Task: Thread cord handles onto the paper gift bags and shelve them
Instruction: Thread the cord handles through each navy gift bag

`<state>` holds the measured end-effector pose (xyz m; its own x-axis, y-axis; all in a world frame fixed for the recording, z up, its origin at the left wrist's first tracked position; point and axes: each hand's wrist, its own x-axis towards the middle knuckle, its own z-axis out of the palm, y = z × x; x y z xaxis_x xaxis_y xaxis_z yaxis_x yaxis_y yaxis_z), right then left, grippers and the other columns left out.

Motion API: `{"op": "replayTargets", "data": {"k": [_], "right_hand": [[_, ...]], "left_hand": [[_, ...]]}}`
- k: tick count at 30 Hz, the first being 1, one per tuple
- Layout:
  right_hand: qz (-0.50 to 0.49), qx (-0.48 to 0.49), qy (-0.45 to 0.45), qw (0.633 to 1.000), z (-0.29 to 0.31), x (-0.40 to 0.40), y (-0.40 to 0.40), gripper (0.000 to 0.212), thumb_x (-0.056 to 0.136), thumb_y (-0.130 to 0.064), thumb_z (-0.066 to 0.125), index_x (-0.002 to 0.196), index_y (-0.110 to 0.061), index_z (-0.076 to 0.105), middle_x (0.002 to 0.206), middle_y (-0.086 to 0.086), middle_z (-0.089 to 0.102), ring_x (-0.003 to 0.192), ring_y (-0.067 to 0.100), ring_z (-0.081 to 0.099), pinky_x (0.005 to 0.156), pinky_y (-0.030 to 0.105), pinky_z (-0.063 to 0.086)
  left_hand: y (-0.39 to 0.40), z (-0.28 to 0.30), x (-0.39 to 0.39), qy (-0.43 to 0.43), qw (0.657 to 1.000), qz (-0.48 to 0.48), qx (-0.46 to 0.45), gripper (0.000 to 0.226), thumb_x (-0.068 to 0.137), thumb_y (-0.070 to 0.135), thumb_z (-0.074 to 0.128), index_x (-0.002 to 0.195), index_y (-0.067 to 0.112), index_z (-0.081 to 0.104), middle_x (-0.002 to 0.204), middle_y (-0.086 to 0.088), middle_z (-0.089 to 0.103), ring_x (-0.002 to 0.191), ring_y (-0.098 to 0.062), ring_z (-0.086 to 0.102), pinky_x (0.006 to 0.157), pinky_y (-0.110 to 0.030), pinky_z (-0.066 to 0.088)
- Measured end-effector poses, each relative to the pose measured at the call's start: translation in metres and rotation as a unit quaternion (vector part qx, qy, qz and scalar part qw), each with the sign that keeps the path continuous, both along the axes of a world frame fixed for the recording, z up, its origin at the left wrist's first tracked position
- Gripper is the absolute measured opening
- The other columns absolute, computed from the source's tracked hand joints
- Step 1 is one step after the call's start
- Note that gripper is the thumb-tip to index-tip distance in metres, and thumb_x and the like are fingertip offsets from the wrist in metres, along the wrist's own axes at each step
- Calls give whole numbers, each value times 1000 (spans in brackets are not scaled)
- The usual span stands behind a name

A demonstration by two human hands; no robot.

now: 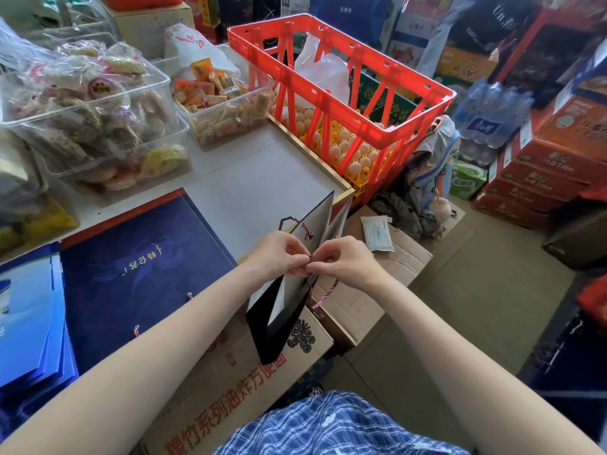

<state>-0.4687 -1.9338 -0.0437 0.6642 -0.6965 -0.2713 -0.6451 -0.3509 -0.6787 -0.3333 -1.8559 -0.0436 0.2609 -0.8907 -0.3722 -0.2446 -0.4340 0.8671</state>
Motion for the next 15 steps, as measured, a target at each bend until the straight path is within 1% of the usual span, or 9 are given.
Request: {"op": "replayTargets", "data": {"k": [3,6,8,9,10,12,13,14,15], "right_hand": [[-14,-36,15,999,1,1,2,12,73,-38,74,68,-30,67,76,-10,66,87,10,58,95,45,39],[-39,-36,-1,999,-1,1,6,10,75,-32,72,71,-34,64,74,-12,63,86,8,56,97,42,38],[-35,-26,-9,999,-2,2,6,12,76,-28,71,71,-36,63,67,-18,60,84,7,56,96,42,39],[-37,-22,-16,999,-3,2,7,15,77,-27,70,69,-36,63,65,-20,59,84,8,57,95,44,41],[-44,-19,-24,999,-4,2,7,17,77,-26,70,66,-36,62,65,-20,59,84,11,58,93,45,43],[-69,-3,-49,996,-8,2,4,19,77,-26,70,63,-35,62,67,-16,63,83,13,61,89,44,46],[-85,22,-69,994,-7,1,3,16,79,-25,68,66,-33,63,69,-12,65,80,13,61,85,40,47],[-104,58,-97,988,-6,0,3,11,82,-22,67,72,-28,66,69,-7,67,76,13,61,80,33,48],[-120,101,-127,979,-3,-1,3,6,84,-18,65,80,-19,67,69,-1,68,72,11,61,75,25,47]], "left_hand": [[0,1,-1,0,999,30,-12,17,85,1,63,73,13,62,68,-7,66,54,-8,63,60,-19,53],[1,2,-1,4,1000,29,-8,14,84,4,65,75,14,63,71,-7,68,60,-12,65,65,-23,54],[2,5,-1,26,999,26,4,8,86,5,63,81,12,62,73,-6,68,61,-10,65,70,-25,54],[2,8,-1,51,998,34,12,6,89,7,60,84,11,59,74,-5,68,61,-10,65,71,-26,54],[2,10,0,70,996,40,25,7,92,10,56,85,11,56,75,-4,68,61,-9,65,70,-24,53],[4,14,0,59,996,10,71,16,97,15,47,83,13,54,79,-2,68,58,-2,64,61,-16,49],[5,15,-2,47,994,-20,101,21,97,16,44,81,14,57,82,-1,68,59,1,64,64,-17,46],[6,12,-3,41,990,-46,123,26,98,18,43,80,15,61,82,1,69,64,1,64,74,-22,42],[8,11,-5,47,988,-58,137,29,98,21,43,78,16,64,81,3,69,69,-1,64,85,-28,38]]}}
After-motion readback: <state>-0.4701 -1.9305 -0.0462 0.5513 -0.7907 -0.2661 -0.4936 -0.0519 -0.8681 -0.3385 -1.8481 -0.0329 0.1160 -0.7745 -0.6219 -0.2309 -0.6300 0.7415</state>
